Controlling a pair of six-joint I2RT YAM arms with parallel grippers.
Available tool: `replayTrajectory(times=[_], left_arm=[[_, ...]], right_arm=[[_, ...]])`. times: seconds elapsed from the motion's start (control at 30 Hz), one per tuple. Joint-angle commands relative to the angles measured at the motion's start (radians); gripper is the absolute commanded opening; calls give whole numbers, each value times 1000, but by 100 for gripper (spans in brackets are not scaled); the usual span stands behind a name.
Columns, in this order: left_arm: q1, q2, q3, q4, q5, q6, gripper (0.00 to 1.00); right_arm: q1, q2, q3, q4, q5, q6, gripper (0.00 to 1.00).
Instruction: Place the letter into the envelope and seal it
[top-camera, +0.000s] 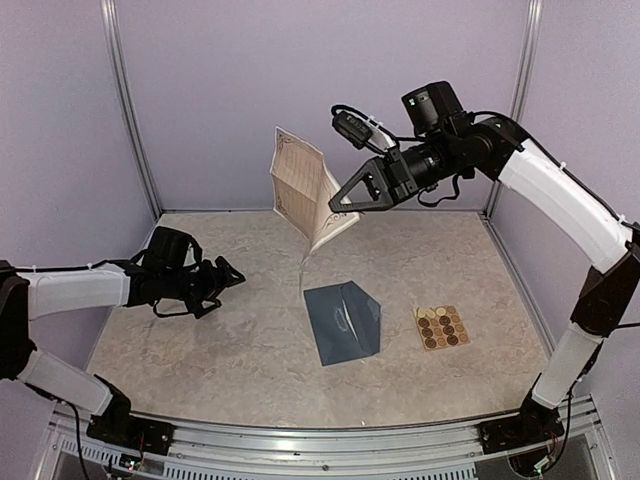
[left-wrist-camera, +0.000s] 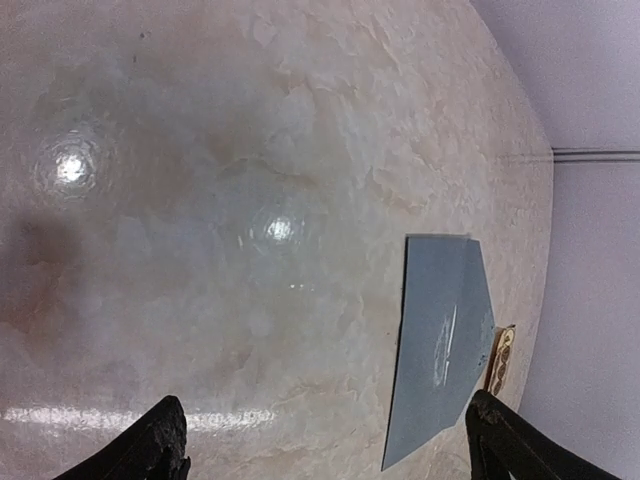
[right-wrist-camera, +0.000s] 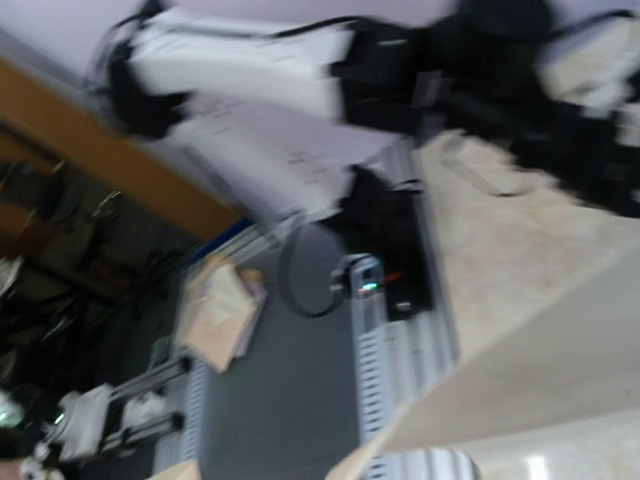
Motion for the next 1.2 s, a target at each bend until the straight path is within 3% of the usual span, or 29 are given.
replayTrajectory(times=[0.0, 0.3, 0.5, 0.8, 1.17], left_arm=[[-47, 78, 93, 131, 61, 8, 91], [-202, 339, 351, 234, 135, 12, 91], [-252, 402, 452, 356, 190, -8, 90], [-259, 205, 280, 640, 263, -58, 87], [-278, 11, 137, 783, 306, -104, 82]], right_arm=[[27, -78, -11, -3, -140, -41, 0], [36, -208, -179, 264, -248, 83, 0], [35, -241, -258, 272, -246, 89, 0], [14, -223, -285, 104, -98, -11, 0], [-11, -188, -286, 53, -34, -33, 0]])
